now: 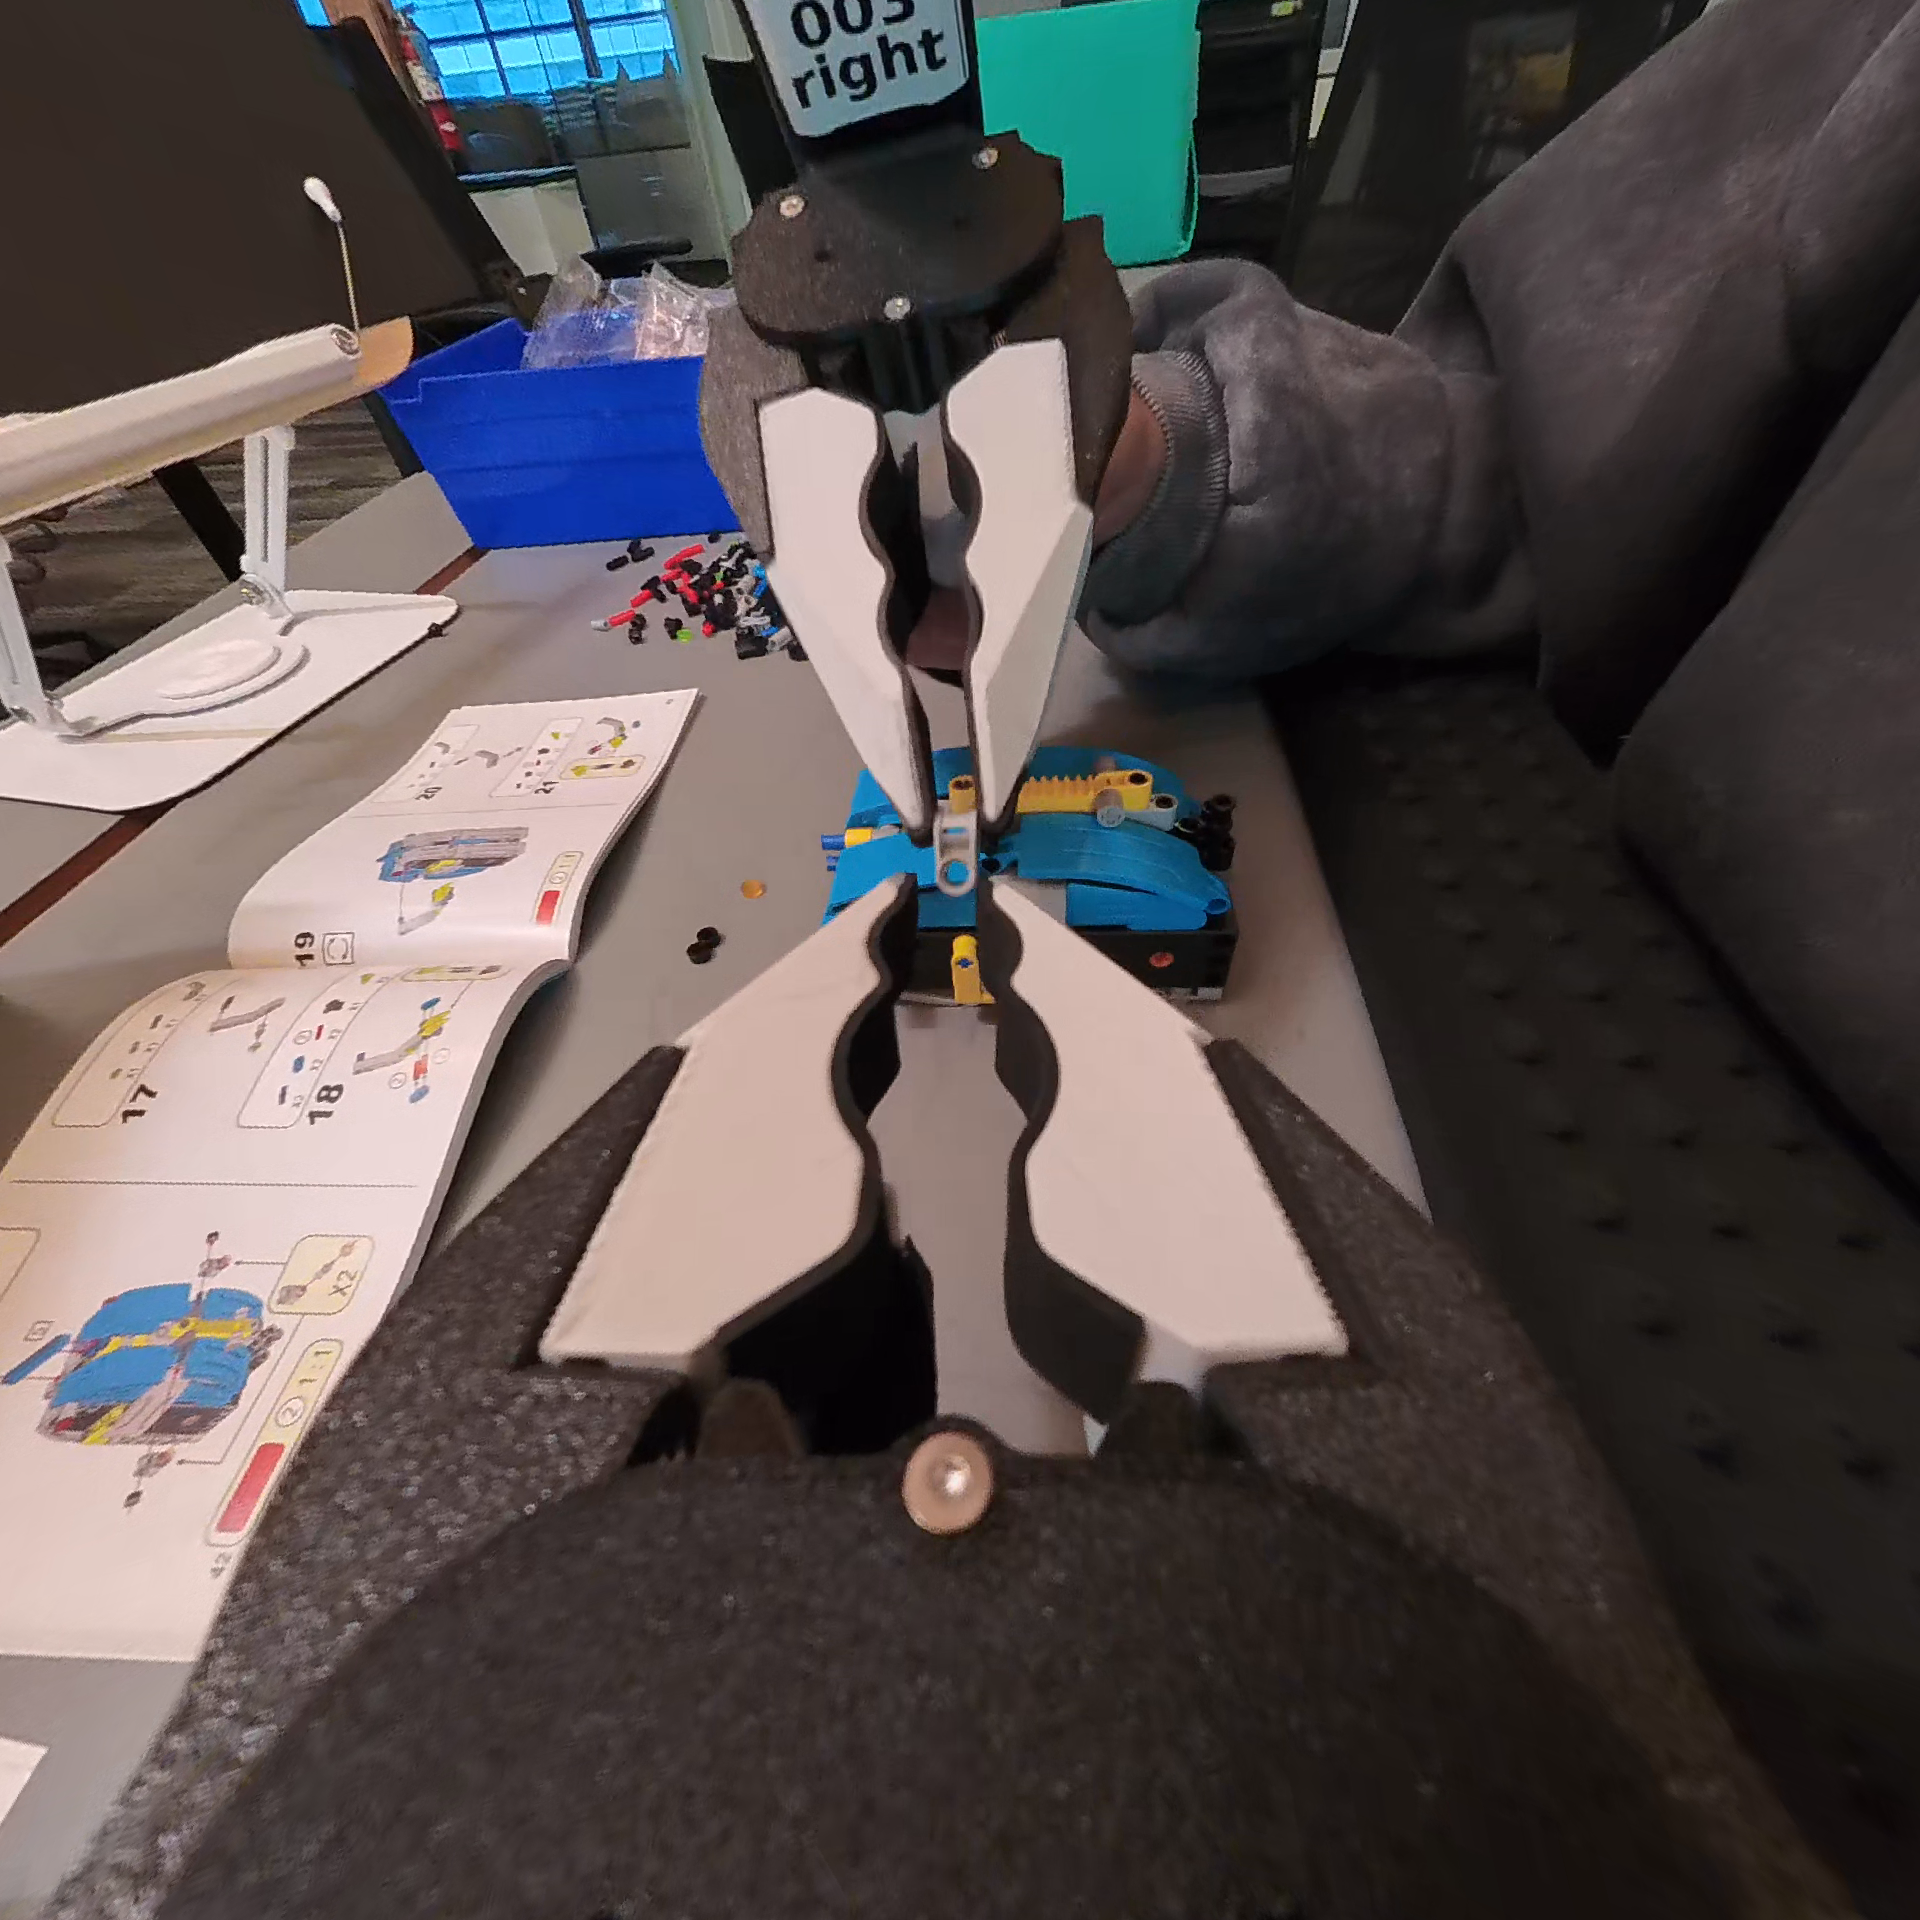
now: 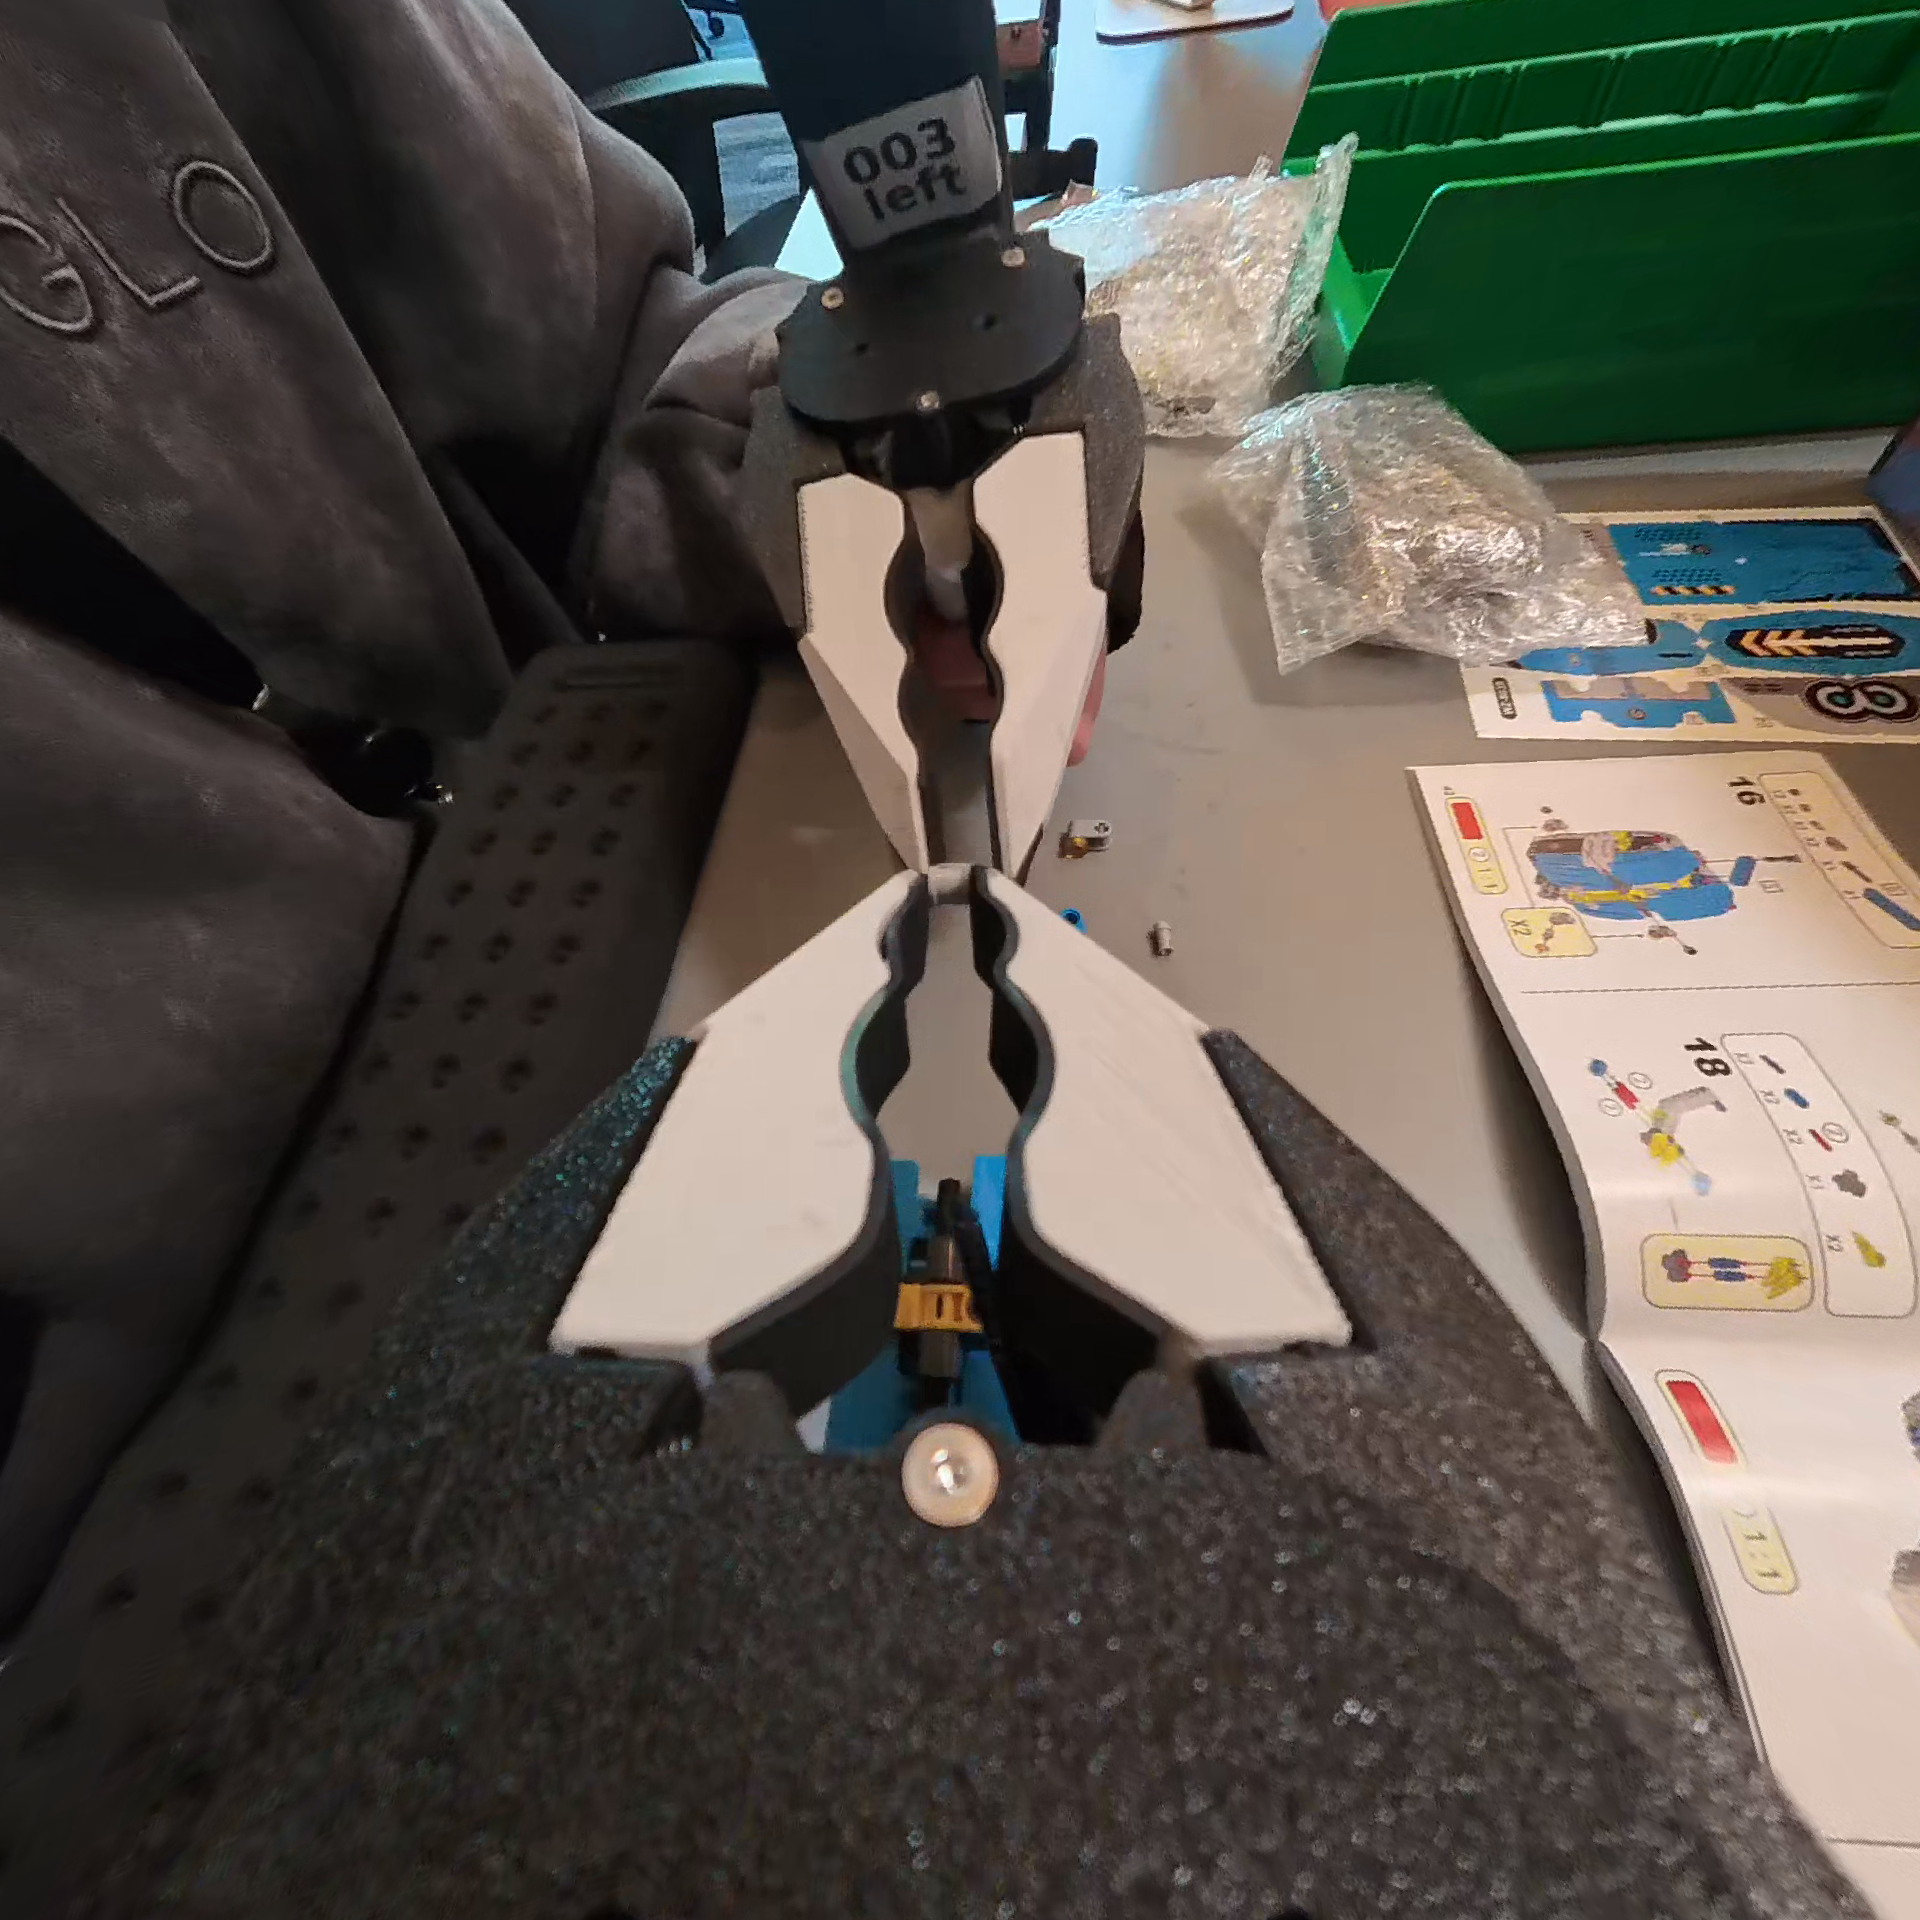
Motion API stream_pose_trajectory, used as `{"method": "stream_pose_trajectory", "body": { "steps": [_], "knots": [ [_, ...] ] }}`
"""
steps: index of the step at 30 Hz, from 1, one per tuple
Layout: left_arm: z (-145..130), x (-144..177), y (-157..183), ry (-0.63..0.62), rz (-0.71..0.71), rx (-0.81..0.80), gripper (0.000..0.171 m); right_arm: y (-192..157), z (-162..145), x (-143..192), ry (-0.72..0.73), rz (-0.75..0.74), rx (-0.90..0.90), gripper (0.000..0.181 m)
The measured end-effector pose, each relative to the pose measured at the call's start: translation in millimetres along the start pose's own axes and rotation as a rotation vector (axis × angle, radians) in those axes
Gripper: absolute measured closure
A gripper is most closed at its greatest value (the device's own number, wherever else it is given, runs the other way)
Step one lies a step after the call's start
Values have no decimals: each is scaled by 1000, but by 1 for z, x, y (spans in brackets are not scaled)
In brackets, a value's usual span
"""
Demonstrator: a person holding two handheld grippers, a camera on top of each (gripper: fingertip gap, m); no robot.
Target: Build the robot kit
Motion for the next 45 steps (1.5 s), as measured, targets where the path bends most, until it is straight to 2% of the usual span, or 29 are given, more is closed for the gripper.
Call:
{"method": "stream_pose_trajectory", "body": {
  "steps": [11,14,16,19,21,24,27,33,36,38,39,41,45],
  "knots": [
    [-1,0,-1,3,1,9,165,1,0,-2,6,-34,24,174],
    [0,9,-14,2,86,-12,165,17,-1,13,18,-166,41,165],
    [-3,18,-27,-6,165,-19,165,37,-9,33,11,-271,-31,166],
    [-12,29,-49,-50,295,3,165,70,-48,53,-169,-454,-139,166],
    [-19,33,-61,-81,357,16,165,81,-75,55,-304,-518,-157,166],
    [-23,38,-69,-83,388,48,165,83,-90,45,-361,-489,-182,165],
    [-22,41,-72,-60,382,71,165,80,-89,36,-357,-442,-177,165],
    [-22,42,-68,-35,307,91,165,76,-89,37,-365,-445,-175,165],
    [-29,39,-69,-82,284,88,165,72,-73,38,-248,-396,-175,167],
    [-35,39,-75,-117,313,100,165,73,-50,27,-131,-287,-187,168],
    [-36,41,-80,-123,334,115,165,74,-39,19,-124,-221,-201,167],
    [-37,47,-89,-106,373,151,165,73,-24,-6,-216,-118,-200,161],
    [-39,65,-107,-80,478,215,165,68,-11,-61,-492,-15,-80,162]
  ]
}}
Point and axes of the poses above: each gripper's, where its closed fingertips meet, x back along the fingers, z out of its top, y = z × x across the jaws, the point moved 6 cm from there along x, back along the fingers
